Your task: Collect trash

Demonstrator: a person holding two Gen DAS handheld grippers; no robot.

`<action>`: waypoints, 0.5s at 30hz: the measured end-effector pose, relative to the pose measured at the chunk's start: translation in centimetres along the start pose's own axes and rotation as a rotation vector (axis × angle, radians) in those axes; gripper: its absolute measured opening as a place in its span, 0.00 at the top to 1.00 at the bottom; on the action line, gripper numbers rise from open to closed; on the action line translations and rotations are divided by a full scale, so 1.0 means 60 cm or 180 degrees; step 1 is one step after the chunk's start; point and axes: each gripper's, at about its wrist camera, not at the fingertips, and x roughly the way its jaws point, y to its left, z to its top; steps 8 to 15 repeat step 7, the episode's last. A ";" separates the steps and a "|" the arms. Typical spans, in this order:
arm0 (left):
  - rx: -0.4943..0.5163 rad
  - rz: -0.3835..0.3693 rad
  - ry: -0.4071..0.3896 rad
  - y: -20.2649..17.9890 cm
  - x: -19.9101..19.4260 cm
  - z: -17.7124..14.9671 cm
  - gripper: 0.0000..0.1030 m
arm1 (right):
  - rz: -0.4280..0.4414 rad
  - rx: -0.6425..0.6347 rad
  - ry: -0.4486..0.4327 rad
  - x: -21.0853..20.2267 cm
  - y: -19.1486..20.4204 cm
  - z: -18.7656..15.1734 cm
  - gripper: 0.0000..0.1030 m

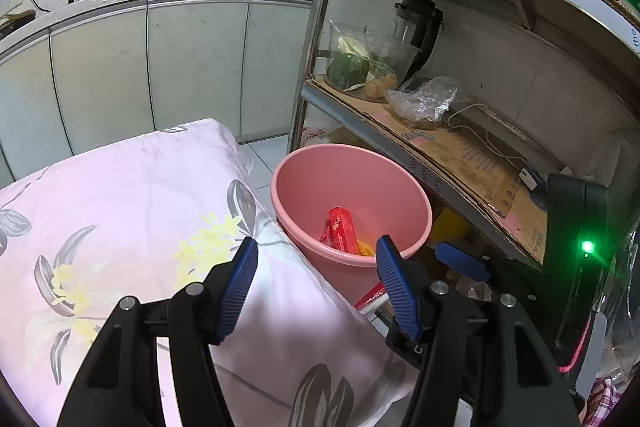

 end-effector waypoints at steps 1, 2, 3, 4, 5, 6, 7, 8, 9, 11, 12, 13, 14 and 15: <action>-0.0004 -0.0002 0.0008 0.000 0.001 0.000 0.41 | 0.0000 -0.0001 0.0001 0.000 0.000 0.000 0.39; -0.0007 -0.0003 0.0014 0.001 0.000 0.000 0.41 | -0.0001 -0.0002 0.0002 0.000 0.000 0.000 0.39; -0.0012 -0.0009 0.0020 0.002 0.000 0.000 0.41 | 0.0000 -0.0002 0.0002 0.000 0.000 0.000 0.39; -0.0013 -0.0012 0.0023 0.002 0.000 0.000 0.41 | 0.0000 -0.0003 0.0004 0.000 0.001 0.000 0.39; -0.0013 -0.0012 0.0024 0.003 0.000 -0.001 0.41 | 0.0001 -0.0004 0.0002 0.001 0.000 0.001 0.39; -0.0017 -0.0017 0.0024 0.003 0.000 -0.001 0.41 | 0.0000 -0.0007 0.0001 0.001 0.000 0.000 0.39; -0.0015 -0.0017 0.0024 0.003 0.000 -0.001 0.41 | -0.0001 -0.0006 0.0001 0.001 0.000 0.000 0.39; -0.0015 -0.0017 0.0024 0.003 0.000 -0.001 0.41 | -0.0001 -0.0006 0.0001 0.001 0.000 0.000 0.39; -0.0015 -0.0017 0.0024 0.003 0.000 -0.001 0.41 | -0.0001 -0.0006 0.0001 0.001 0.000 0.000 0.39; -0.0015 -0.0017 0.0024 0.003 0.000 -0.001 0.41 | -0.0001 -0.0006 0.0001 0.001 0.000 0.000 0.39; -0.0015 -0.0017 0.0024 0.003 0.000 -0.001 0.41 | -0.0001 -0.0006 0.0001 0.001 0.000 0.000 0.39; -0.0015 -0.0017 0.0024 0.003 0.000 -0.001 0.41 | -0.0001 -0.0006 0.0001 0.001 0.000 0.000 0.39; -0.0015 -0.0017 0.0024 0.003 0.000 -0.001 0.41 | -0.0001 -0.0006 0.0001 0.001 0.000 0.000 0.39; -0.0015 -0.0017 0.0024 0.003 0.000 -0.001 0.41 | -0.0001 -0.0006 0.0001 0.001 0.000 0.000 0.39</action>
